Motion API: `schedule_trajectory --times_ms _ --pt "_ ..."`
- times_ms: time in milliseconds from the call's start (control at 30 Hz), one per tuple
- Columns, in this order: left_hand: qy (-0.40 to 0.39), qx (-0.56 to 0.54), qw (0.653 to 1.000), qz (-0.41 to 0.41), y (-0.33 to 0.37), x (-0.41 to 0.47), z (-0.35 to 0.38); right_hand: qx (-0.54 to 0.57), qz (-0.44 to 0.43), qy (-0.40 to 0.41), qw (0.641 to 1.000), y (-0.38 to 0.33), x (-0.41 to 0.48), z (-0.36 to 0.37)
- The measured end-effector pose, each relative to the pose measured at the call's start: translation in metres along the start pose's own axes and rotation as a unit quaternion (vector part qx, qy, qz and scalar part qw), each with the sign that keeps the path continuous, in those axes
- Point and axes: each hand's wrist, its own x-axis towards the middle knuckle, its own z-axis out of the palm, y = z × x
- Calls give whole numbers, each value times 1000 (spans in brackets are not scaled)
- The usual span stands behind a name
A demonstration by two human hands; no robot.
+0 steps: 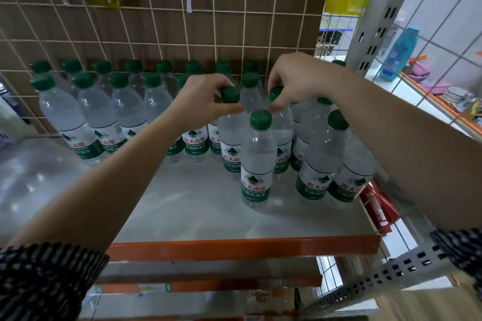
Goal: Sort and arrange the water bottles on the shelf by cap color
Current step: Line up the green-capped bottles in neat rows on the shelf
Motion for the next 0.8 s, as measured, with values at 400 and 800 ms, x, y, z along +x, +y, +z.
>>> schedule_trajectory --times_ms 400,800 --pt "-86 -9 996 -30 18 12 2 60 52 67 995 15 -26 15" --pt "-54 -40 998 -5 23 14 14 79 67 97 990 18 -30 18"
